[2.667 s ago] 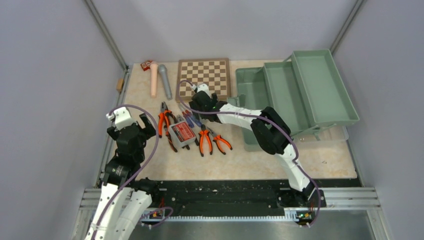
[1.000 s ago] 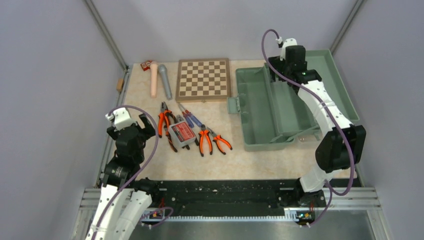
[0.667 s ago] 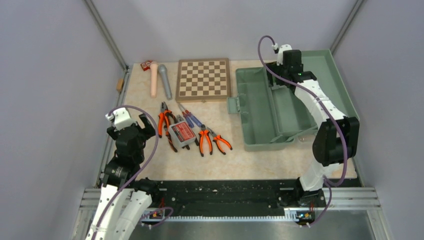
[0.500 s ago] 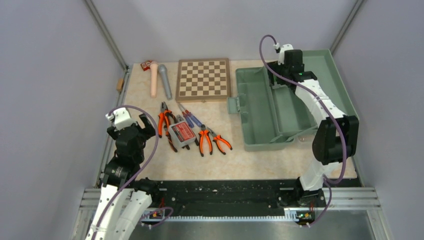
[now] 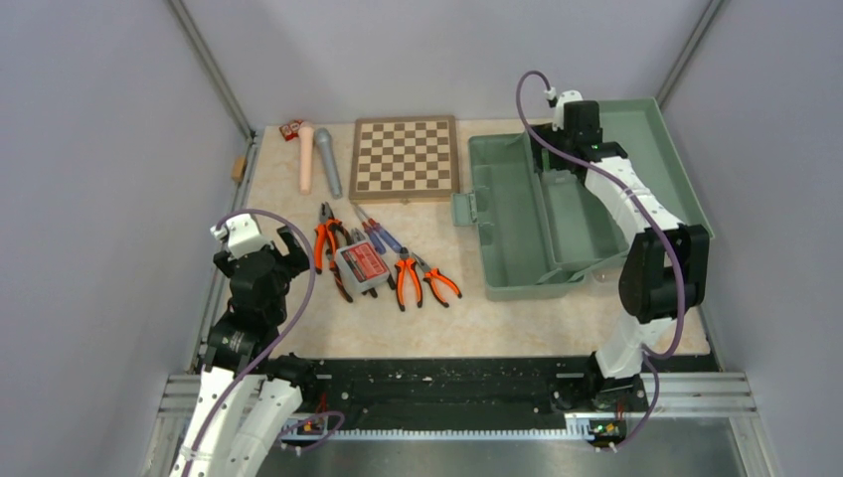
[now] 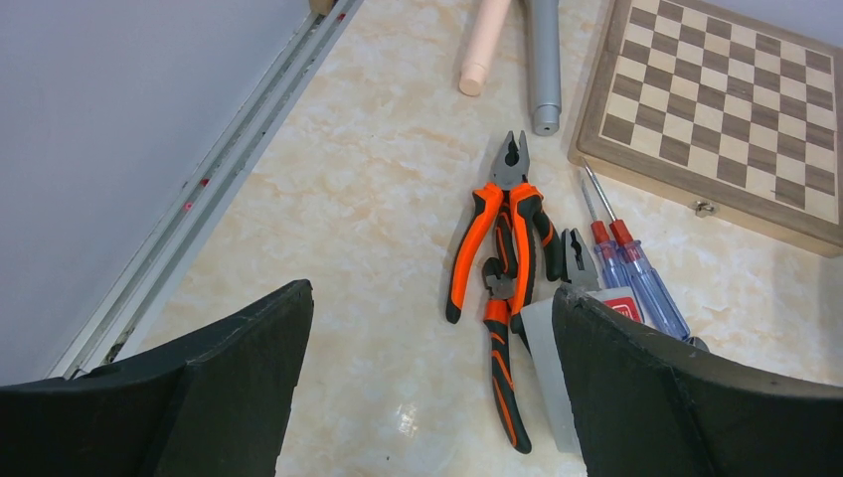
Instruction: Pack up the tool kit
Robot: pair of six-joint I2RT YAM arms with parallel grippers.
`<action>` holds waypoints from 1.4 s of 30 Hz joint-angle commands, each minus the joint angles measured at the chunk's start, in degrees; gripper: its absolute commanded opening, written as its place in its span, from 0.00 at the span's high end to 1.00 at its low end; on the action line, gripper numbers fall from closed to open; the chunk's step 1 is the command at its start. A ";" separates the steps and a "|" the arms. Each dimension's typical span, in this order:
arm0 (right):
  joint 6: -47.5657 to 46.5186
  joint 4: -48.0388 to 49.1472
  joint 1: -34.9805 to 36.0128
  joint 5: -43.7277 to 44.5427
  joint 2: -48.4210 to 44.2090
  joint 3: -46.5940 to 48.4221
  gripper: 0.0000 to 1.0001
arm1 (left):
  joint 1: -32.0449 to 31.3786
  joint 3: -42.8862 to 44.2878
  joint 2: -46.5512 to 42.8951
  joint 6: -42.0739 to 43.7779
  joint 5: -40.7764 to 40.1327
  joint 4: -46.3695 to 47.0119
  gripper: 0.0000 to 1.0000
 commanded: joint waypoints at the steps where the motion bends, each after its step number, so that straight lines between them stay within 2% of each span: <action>1: 1.59 2.08 -0.40 -0.70 -0.87 3.97 0.07 | 0.33 -0.26 -0.31 0.93 0.22 2.17 0.06; 9: 3.25 1.73 -0.15 -5.61 -5.58 5.21 0.05 | 0.33 -0.15 -0.38 0.93 0.22 2.17 0.07; 13: 3.66 1.71 2.15 -6.16 -8.67 5.01 0.04 | 0.33 -0.18 -0.41 0.93 0.17 2.11 0.07; 18: 4.86 1.96 7.74 -6.98 -11.79 3.27 0.04 | 0.33 -0.19 -0.45 0.76 -0.40 2.02 0.07; 25: 15.57 5.88 17.86 -12.24 -13.87 -3.83 0.03 | 0.33 -0.19 -0.91 0.42 -1.47 1.94 0.06; 36: 27.98 14.20 34.91 -21.14 -5.83 -7.15 0.02 | 0.33 -0.45 -2.22 -0.19 -4.00 1.83 0.06; 42: 31.39 14.14 42.44 -18.50 2.68 -3.06 0.01 | 0.33 -0.79 -4.21 -0.48 -6.03 1.87 0.06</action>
